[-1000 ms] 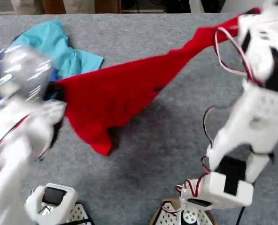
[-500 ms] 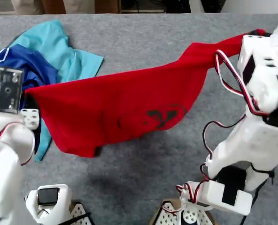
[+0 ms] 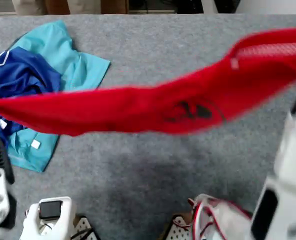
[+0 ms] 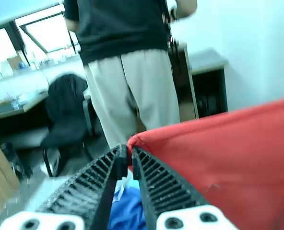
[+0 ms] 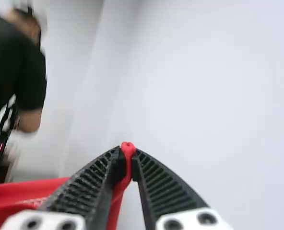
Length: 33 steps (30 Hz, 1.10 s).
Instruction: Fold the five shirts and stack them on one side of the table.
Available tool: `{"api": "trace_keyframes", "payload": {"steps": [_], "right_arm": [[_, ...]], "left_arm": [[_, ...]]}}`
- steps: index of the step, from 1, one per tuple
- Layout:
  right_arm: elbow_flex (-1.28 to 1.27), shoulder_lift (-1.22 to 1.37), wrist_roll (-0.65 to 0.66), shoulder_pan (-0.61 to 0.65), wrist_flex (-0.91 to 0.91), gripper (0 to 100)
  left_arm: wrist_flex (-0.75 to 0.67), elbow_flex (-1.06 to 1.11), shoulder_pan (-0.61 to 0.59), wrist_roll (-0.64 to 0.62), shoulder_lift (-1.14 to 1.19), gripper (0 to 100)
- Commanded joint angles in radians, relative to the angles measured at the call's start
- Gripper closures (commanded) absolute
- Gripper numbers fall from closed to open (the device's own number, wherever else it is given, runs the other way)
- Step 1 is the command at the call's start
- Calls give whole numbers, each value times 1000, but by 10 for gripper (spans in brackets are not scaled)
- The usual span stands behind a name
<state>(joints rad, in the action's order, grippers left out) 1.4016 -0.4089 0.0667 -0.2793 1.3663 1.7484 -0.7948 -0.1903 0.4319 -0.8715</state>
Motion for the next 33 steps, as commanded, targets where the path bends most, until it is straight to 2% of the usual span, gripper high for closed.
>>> {"api": "trace_keyframes", "payload": {"steps": [1, 4, 7, 12, 14, 16, 18, 23, 26, 28, 30, 33], "right_arm": [[7, -53, 21, -16, -106, 996], [5, -77, 83, -16, -124, 996], [-5, -58, 98, -16, -109, 996], [-182, 10, 98, -8, -84, 996], [-295, 44, 98, -7, -91, 996], [-412, 84, 98, 10, -112, 996], [-533, 130, 98, 45, -153, 996], [-831, 277, 100, 108, -396, 996], [-955, 387, 100, 122, -611, 996], [-980, 464, 100, 143, -715, 997], [-977, 524, 98, 153, -756, 997], [-900, 559, 94, 166, -717, 997]], "left_arm": [[9, -74, -11, 3, 4, 981], [11, -74, -11, 3, -10, 981], [11, 14, -9, 2, -61, 981], [-6, 373, -2, 2, -116, 981], [-91, 574, 17, 2, -108, 981], [-253, 796, 35, 2, -105, 981], [-480, 1033, 35, 3, -105, 981], [-1209, 1524, 60, 2, -99, 981], [-1610, 1692, 98, 3, -51, 981], [-1732, 1706, 126, 3, 15, 981], [-1741, 1645, 133, 5, 104, 981], [-1740, 1499, 118, 3, 266, 981]]}}
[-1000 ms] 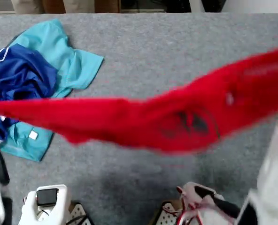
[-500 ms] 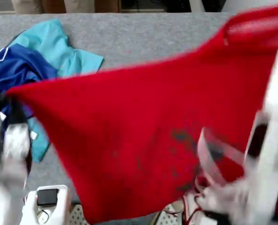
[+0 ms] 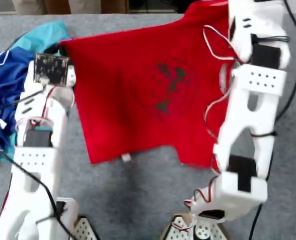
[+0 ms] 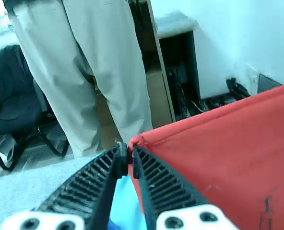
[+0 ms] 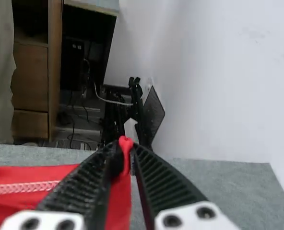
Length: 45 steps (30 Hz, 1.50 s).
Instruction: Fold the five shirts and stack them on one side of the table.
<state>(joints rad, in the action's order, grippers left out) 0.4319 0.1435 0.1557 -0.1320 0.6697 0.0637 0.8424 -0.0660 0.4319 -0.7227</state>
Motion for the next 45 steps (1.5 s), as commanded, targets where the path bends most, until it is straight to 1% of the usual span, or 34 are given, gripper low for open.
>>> {"api": "trace_keyframes", "payload": {"steps": [1, 2, 4, 6, 8, 11, 13, 15, 17, 18, 22, 26, 29, 31, 35, 38, 42, 45], "right_arm": [[96, 16, 3, 22, -3, 997], [124, 22, 3, 24, 12, 997], [171, 35, 5, 25, 44, 997], [202, 42, 8, 25, 87, 997], [211, 41, 9, 24, 149, 997], [222, 31, 12, 18, 319, 997], [226, 5, 68, 18, 470, 997], [225, -16, 172, 22, 618, 997], [225, -25, 233, 24, 723, 997], [225, -28, 238, 19, 753, 998], [225, -41, 247, -18, 868, 998], [125, -120, 315, -31, 945, 998], [-64, -245, 342, -31, 928, 998], [-234, -351, 348, -33, 876, 998], [-624, -579, 348, -62, 684, 998], [-886, -714, 348, -110, 551, 997], [-1132, -840, 351, -162, 460, 997], [-1244, -897, 376, -185, 411, 997]], "left_arm": [[-55, -189, -23, 3, 163, 981], [-52, -238, -31, 3, 211, 981], [17, -324, -38, 3, 268, 981], [147, -381, -37, 5, 286, 981], [284, -393, -34, 8, 286, 981], [453, -388, -32, 8, 286, 981], [583, -379, -32, 8, 286, 981], [740, -354, -17, 9, 277, 981], [878, -328, 20, 11, 249, 981], [924, -308, 40, 11, 232, 981], [1036, -227, 109, 11, 116, 981], [1085, -103, 155, 9, -44, 981], [1089, -2, 150, 5, -136, 981], [1097, 63, 132, 3, -177, 981], [1126, 160, 123, 3, -216, 981], [1126, 189, 124, 3, -219, 981], [1128, 198, 126, 3, -219, 981], [1137, 195, 127, 3, -219, 981]]}}
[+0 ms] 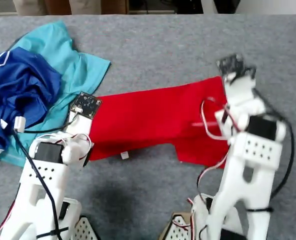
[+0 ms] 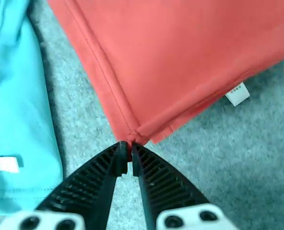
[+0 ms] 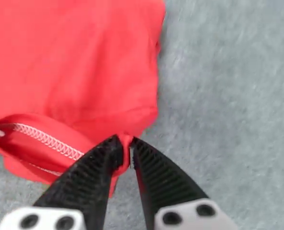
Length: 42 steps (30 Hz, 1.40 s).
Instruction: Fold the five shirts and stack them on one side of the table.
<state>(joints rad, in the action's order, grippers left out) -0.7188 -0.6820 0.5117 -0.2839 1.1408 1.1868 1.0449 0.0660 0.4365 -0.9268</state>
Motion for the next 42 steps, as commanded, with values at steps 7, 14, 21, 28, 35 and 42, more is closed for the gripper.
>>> {"api": "trace_keyframes", "payload": {"steps": [7, 14, 21, 28, 35, 42], "right_arm": [[-182, -111, 43, -96, -89, 997], [-240, -117, 68, -97, -91, 997], [-246, -119, 126, -99, -81, 776], [-65, -111, 146, -90, 11, 655], [166, 39, -37, 90, -61, 922], [421, 461, -170, 193, -184, 990]], "left_arm": [[91, 14, 147, 0, -15, 981], [87, 43, 176, 5, -5, 980], [95, 31, 41, -8, -15, 805], [92, -175, -157, -46, -15, 747], [-141, -239, -74, -132, 110, 908], [-279, -367, 3, -138, 512, 981]]}}
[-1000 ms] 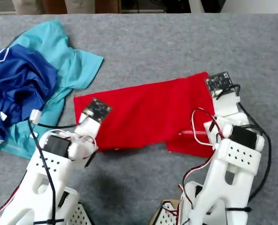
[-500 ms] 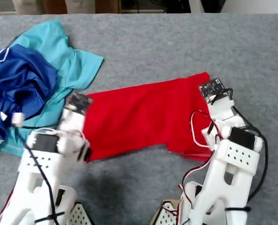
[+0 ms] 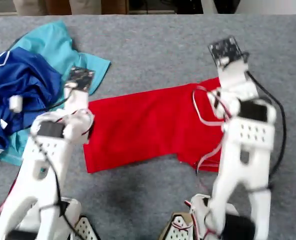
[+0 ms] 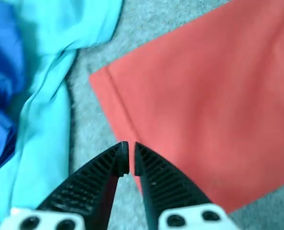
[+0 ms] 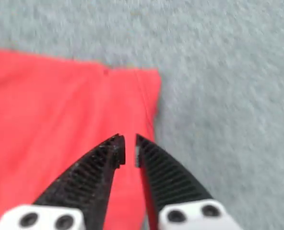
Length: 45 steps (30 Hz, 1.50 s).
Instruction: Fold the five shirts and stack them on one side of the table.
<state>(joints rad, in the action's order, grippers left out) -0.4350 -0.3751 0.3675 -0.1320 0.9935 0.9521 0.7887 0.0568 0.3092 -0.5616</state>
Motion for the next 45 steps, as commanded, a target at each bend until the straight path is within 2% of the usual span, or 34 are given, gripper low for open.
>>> {"api": "trace_keyframes", "payload": {"steps": [1, 6, 9, 15, 21, 26, 31, 36, 40, 45], "right_arm": [[182, 220, -26, 44, -38, 990], [378, 541, -44, 39, -52, 990], [489, 717, -60, 10, -89, 990], [731, 1020, -60, -93, -77, 990], [974, 1119, -54, -125, 110, 990], [1139, 1110, -48, -125, 290, 990], [1319, 1043, 92, -117, 535, 990], [1429, 941, 359, -120, 798, 990], [1317, 812, 500, -171, 793, 989], [947, 604, 694, -168, 787, 987]], "left_arm": [[-44, -149, 9, -21, 205, 981], [-61, -345, -60, -153, 496, 981], [-55, -466, -109, -187, 674, 981], [118, -752, -138, -190, 963, 981], [267, -1040, -138, -190, 1139, 981], [384, -1221, -130, -186, 1182, 982], [542, -1389, -135, -181, 1161, 982], [684, -1450, -127, -101, 1041, 982], [746, -1445, -127, -83, 895, 982], [741, -1266, -126, -52, 690, 982]]}}
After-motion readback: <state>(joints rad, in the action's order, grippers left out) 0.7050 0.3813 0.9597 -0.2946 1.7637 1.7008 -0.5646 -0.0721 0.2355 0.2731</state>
